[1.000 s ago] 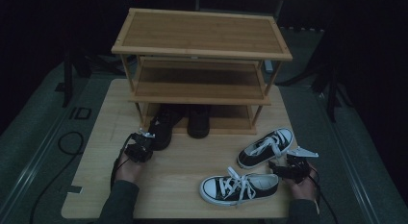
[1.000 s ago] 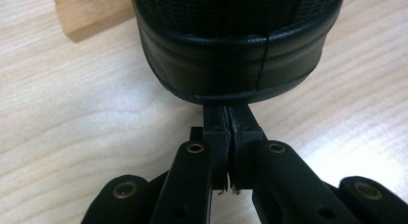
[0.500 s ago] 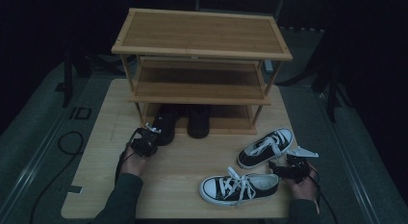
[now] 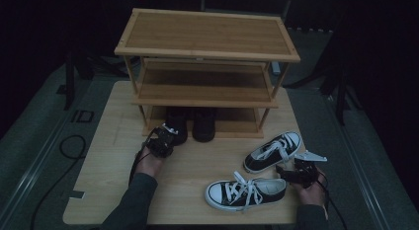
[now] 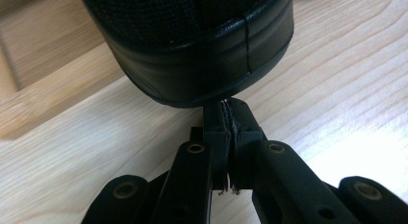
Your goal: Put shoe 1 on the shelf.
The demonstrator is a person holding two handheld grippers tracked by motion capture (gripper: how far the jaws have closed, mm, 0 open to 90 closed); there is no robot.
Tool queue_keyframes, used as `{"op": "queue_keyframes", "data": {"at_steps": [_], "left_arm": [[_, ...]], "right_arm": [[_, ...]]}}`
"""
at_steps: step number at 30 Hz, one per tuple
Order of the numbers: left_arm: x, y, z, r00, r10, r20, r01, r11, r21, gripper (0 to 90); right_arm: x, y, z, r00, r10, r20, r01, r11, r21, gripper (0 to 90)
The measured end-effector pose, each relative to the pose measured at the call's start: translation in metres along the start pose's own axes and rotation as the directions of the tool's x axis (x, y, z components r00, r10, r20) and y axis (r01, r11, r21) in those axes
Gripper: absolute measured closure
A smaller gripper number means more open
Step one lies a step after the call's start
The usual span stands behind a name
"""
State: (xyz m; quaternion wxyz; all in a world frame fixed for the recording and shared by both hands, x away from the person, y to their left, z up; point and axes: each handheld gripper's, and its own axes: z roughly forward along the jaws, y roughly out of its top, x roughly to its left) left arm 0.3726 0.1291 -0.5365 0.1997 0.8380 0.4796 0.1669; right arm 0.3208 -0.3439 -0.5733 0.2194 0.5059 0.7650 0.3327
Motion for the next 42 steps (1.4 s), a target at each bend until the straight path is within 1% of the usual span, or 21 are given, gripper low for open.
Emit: {"op": "queue_keyframes", "data": {"at_steps": [6, 8, 12, 18, 20, 23, 25, 29, 31, 33, 35, 42], "left_arm": [[-0.006, 0.009, 0.009, 0.9998, 0.009, 0.016, -0.009, 0.9999, 0.01, 87.8], [-0.007, 0.011, 0.011, 0.9998, 0.015, 0.016, -0.016, 0.9998, 0.014, 87.8], [-0.006, 0.015, 0.013, 0.9999, 0.009, 0.012, -0.009, 0.9998, 0.017, 87.8], [-0.004, 0.017, 0.015, 0.9998, -0.003, 0.019, 0.003, 0.9999, 0.013, 87.5], [-0.003, 0.016, 0.014, 0.9999, -0.006, 0.016, 0.006, 0.9999, 0.012, 85.0], [-0.002, 0.013, 0.014, 0.9995, -0.012, 0.03, 0.012, 0.9999, 0.0, 80.5], [-0.002, 0.01, 0.013, 0.9995, -0.01, 0.031, 0.01, 0.9999, -0.013, 74.8], [0.002, 0.002, 0.011, 0.9968, -0.044, 0.067, 0.047, 0.998, -0.041, 66.7], [0.005, -0.002, 0.01, 0.9956, -0.053, 0.078, 0.057, 0.9969, -0.053, 64.6], [0.007, -0.006, 0.008, 0.9951, -0.057, 0.081, 0.062, 0.9963, -0.059, 62.7], [0.009, -0.01, 0.008, 0.995, -0.058, 0.081, 0.064, 0.9951, -0.075, 61.6], [0.014, -0.018, 0.007, 0.9948, -0.063, 0.08, 0.071, 0.9926, -0.099, 58.5]], "right_arm": [[0.0, 0.0, 0.0, 1.0, 0.0, 0.0, 0.0, 1.0, 0.0, 13.0], [0.0, 0.0, 0.0, 1.0, 0.0, -0.001, 0.0, 1.0, 0.0, 13.0], [0.0, 0.0, 0.0, 1.0, 0.0, -0.001, 0.0, 1.0, 0.0, 13.0], [0.0, 0.0, 0.0, 1.0, -0.001, -0.001, 0.001, 1.0, 0.0, 13.0], [0.0, 0.0, 0.0, 1.0, 0.0, -0.001, 0.0, 1.0, 0.0, 13.0], [0.0, 0.0, 0.0, 1.0, 0.0, -0.001, 0.0, 1.0, 0.0, 13.0], [0.0, 0.0, 0.0, 1.0, -0.001, -0.001, 0.001, 1.0, 0.0, 13.0], [0.0, 0.0, 0.0, 1.0, 0.0, -0.001, 0.0, 1.0, 0.0, 13.0], [0.0, 0.0, 0.0, 1.0, -0.001, -0.001, 0.001, 1.0, 0.0, 13.0], [0.0, 0.0, 0.0, 1.0, 0.0, -0.001, 0.0, 1.0, 0.0, 13.0], [0.0, 0.0, 0.0, 1.0, 0.0, -0.001, 0.0, 1.0, 0.0, 13.0], [0.0, 0.0, 0.0, 1.0, -0.001, -0.001, 0.001, 1.0, 0.0, 13.0]]}}
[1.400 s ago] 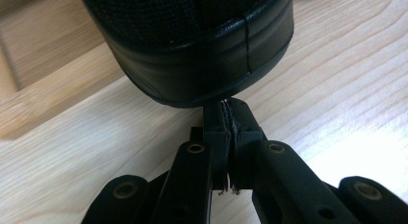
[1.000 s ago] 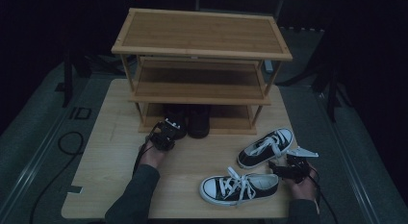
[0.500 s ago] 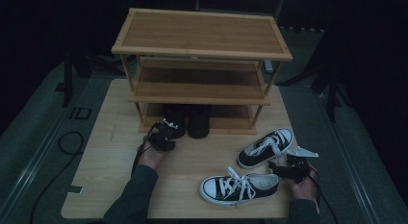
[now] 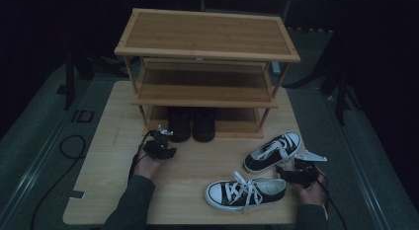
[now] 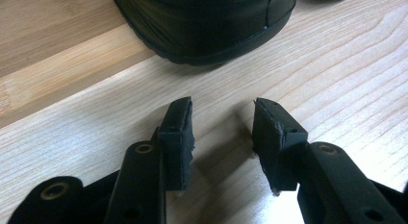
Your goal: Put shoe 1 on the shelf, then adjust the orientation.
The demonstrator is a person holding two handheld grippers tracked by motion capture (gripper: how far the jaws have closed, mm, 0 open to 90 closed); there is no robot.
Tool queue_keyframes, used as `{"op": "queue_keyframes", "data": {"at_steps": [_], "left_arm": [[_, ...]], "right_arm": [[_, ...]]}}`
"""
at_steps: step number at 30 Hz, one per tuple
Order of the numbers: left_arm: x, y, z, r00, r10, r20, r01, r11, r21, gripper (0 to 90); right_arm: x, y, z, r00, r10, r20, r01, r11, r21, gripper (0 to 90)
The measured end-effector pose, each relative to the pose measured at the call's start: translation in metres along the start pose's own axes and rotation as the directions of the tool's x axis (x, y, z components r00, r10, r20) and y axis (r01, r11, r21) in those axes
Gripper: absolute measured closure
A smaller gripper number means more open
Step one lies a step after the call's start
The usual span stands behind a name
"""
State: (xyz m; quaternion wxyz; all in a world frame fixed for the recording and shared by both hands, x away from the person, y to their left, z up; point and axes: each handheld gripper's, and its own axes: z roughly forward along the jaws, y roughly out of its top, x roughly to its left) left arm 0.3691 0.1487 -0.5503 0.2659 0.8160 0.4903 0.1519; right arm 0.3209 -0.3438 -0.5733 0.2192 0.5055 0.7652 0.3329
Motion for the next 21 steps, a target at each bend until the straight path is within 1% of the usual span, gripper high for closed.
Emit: {"op": "queue_keyframes", "data": {"at_steps": [3, 7, 12, 13, 15, 16, 18, 20, 21], "left_arm": [[0.001, -0.002, 0.0, 1.0, 0.006, 0.008, -0.006, 0.9999, -0.013, 57.1], [0.0, -0.003, 0.0, 0.9999, 0.015, 0.005, -0.015, 0.9997, -0.019, 55.5], [0.001, -0.001, 0.001, 0.9997, 0.021, -0.009, -0.021, 0.9996, -0.019, 57.7], [0.001, -0.001, 0.002, 0.9998, 0.017, -0.011, -0.017, 0.9996, -0.022, 59.0], [0.002, 0.0, 0.002, 0.9992, 0.022, -0.032, -0.023, 0.9995, -0.024, 63.4], [0.002, 0.001, 0.002, 0.9987, 0.024, -0.045, -0.025, 0.9994, -0.024, 67.4], [0.003, 0.003, 0.003, 0.9964, 0.017, -0.083, -0.019, 0.9996, -0.022, 75.4], [0.006, 0.006, 0.005, 0.9953, -0.002, -0.096, 0.0, 0.9996, -0.027, 80.4], [0.007, 0.008, 0.005, 0.9949, -0.013, -0.1, 0.01, 0.9993, -0.035, 81.5]], "right_arm": [[0.0, 0.0, 0.0, 1.0, 0.0, 0.0, 0.0, 1.0, 0.0, 13.0], [0.0, 0.0, 0.0, 1.0, 0.0, 0.0, 0.0, 1.0, 0.0, 13.0], [0.0, 0.0, 0.0, 1.0, 0.0, 0.0, 0.0, 1.0, 0.0, 13.0], [0.0, 0.0, 0.0, 1.0, 0.0, 0.0, 0.0, 1.0, 0.0, 13.0], [0.0, 0.0, 0.0, 1.0, 0.0, 0.0, 0.0, 1.0, 0.0, 13.0], [0.0, 0.0, 0.0, 1.0, 0.0, 0.0, 0.0, 1.0, 0.0, 13.0], [0.0, 0.0, 0.0, 1.0, 0.0, 0.0, 0.0, 1.0, 0.0, 13.0], [0.0, 0.0, 0.0, 1.0, 0.0, 0.0, 0.0, 1.0, 0.0, 13.0], [0.0, 0.0, 0.0, 1.0, 0.0, 0.0, 0.0, 1.0, 0.0, 13.0]]}}
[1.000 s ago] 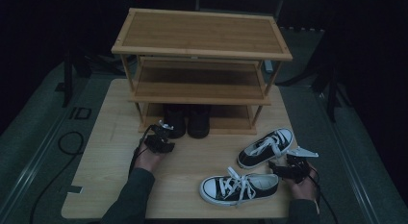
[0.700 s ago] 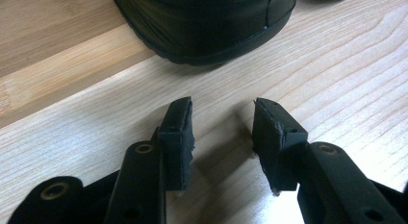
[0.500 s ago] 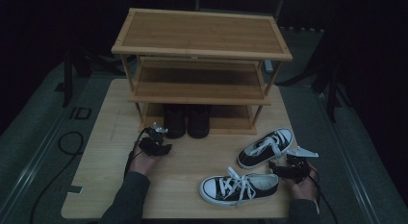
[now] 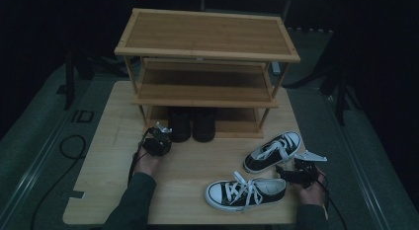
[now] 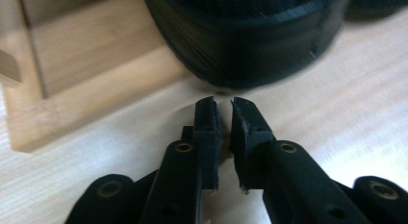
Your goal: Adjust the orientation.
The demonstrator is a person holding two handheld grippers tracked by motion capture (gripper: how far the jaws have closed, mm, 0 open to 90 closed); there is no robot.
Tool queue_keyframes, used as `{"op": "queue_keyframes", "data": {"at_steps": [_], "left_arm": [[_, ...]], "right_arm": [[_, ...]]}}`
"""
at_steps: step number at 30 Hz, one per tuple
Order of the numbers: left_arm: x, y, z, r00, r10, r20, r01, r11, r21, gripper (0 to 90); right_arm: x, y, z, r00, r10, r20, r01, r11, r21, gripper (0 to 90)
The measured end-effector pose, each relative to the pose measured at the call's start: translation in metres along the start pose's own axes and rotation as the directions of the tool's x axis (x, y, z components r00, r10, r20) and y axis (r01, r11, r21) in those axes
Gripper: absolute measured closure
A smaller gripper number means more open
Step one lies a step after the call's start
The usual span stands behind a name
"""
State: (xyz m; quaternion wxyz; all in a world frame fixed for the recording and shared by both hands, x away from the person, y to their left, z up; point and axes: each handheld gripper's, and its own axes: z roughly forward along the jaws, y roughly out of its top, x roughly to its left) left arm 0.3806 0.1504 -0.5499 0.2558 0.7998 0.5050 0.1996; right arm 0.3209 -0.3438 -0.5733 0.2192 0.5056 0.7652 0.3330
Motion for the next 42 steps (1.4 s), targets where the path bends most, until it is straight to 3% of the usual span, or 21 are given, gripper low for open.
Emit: {"op": "queue_keyframes", "data": {"at_steps": [16, 20, 30, 35, 38, 42], "left_arm": [[-0.005, 0.003, 0.003, 0.9993, 0.032, 0.017, -0.032, 0.9995, 0.003, 79.1], [-0.008, 0.004, 0.003, 0.9968, 0.078, 0.018, -0.078, 0.9969, 0.008, 79.1], [-0.008, 0.002, 0.0, 0.9969, 0.054, 0.057, -0.054, 0.9985, -0.004, 73.2], [-0.008, 0.0, 0.001, 0.9965, 0.053, 0.065, -0.053, 0.9986, -0.002, 69.2], [-0.007, -0.002, 0.002, 0.9952, 0.046, 0.086, -0.045, 0.9989, -0.012, 67.3], [-0.003, -0.005, 0.002, 0.9938, 0.036, 0.106, -0.034, 0.9992, -0.022, 65.0]], "right_arm": [[0.0, 0.0, 0.0, 1.0, 0.0, 0.0, 0.0, 1.0, 0.0, 13.0], [0.0, 0.0, 0.0, 1.0, 0.0, -0.001, 0.0, 1.0, 0.0, 13.0], [0.0, 0.0, 0.0, 1.0, -0.005, -0.006, 0.005, 1.0, 0.004, 12.5], [-0.004, 0.003, -0.004, 0.9999, -0.009, -0.013, 0.009, 1.0, 0.025, 23.9], [-0.006, 0.005, -0.008, 0.9981, -0.004, -0.061, 0.006, 0.999, 0.034, 34.7], [-0.005, 0.006, -0.015, 0.9928, -0.076, -0.093, 0.08, 0.996, 0.042, 42.1]]}}
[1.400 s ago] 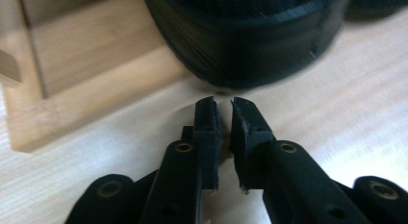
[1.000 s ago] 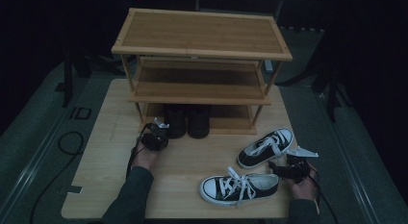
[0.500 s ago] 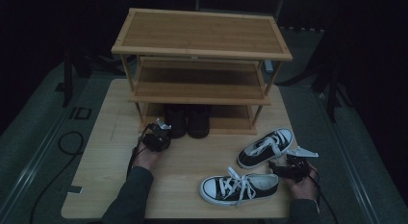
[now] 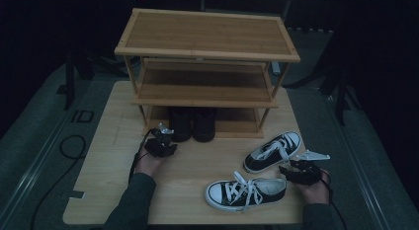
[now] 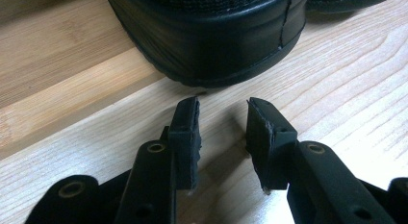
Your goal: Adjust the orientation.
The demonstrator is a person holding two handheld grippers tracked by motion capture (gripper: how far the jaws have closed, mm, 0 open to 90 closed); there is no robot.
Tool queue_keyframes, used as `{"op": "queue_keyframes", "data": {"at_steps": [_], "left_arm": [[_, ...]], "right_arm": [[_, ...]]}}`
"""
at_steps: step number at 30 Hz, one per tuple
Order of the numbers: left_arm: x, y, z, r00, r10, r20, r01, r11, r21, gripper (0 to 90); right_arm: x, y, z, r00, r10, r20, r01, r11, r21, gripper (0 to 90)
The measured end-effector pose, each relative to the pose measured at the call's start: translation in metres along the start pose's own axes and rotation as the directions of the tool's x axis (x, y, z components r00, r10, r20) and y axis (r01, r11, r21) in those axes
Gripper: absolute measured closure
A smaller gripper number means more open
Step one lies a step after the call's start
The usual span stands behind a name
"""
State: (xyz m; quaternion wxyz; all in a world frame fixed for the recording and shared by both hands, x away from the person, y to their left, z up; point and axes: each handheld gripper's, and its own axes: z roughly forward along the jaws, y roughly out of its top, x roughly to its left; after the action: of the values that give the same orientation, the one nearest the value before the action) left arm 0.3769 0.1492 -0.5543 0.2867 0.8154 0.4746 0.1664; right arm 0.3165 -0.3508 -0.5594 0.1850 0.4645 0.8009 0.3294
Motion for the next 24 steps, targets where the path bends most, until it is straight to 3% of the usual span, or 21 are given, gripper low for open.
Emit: {"op": "queue_keyframes", "data": {"at_steps": [12, 18, 24], "left_arm": [[0.001, -0.004, 0.0, 0.9999, 0.009, 0.008, -0.009, 0.9998, -0.02, 60.7], [0.001, -0.007, 0.0, 0.9999, 0.009, 0.01, -0.009, 0.999, -0.044, 59.8], [0.0, -0.01, 0.0, 1.0, 0.008, 0.005, -0.007, 0.9977, -0.068, 58.4]], "right_arm": [[-0.008, 0.021, -0.034, 0.9946, -0.087, -0.058, 0.084, 0.996, -0.04, 42.2], [-0.006, 0.034, -0.044, 0.9773, -0.17, -0.127, 0.167, 0.986, -0.028, 45.3], [-0.001, 0.045, -0.051, 0.9593, -0.209, -0.189, 0.204, 0.978, -0.045, 47.0]]}}
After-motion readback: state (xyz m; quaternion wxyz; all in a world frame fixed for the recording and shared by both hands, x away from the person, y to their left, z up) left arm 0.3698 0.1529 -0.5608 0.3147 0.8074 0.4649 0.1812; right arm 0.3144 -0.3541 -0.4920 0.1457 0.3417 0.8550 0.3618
